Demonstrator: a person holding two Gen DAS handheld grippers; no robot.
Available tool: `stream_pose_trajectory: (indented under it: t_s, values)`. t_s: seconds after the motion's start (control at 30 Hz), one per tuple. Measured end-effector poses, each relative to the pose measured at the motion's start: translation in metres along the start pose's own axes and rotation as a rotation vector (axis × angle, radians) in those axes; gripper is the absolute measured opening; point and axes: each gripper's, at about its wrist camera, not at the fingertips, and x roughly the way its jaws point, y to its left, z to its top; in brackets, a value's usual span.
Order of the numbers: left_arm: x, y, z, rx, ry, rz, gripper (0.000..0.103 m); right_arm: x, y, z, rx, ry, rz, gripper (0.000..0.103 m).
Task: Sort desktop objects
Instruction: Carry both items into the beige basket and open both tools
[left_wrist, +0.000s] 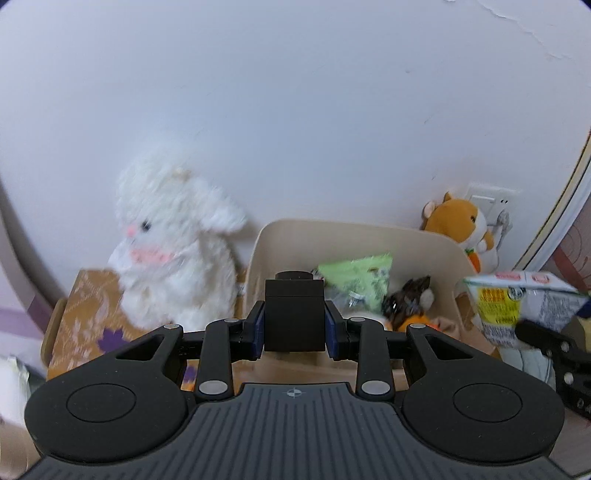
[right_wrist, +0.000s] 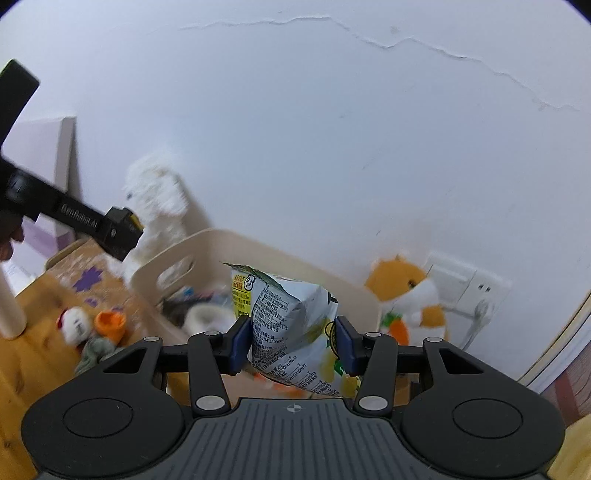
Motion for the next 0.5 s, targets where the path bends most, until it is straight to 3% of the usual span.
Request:
stream_pose_trajectory:
  t_s: [0.27, 0.5]
  values:
    - [0.039, -0.025, 0.019, 0.059, 0.004, -0.01, 0.032, 0.044, -0.01, 0.025, -0.01, -0.009, -0.08, 0.045]
    - [0.085, -0.037, 0.011, 0.086, 0.084, -0.014, 0.032, 0.089, 0.002, 0.013, -0.024, 0.076, -0.11, 0.046]
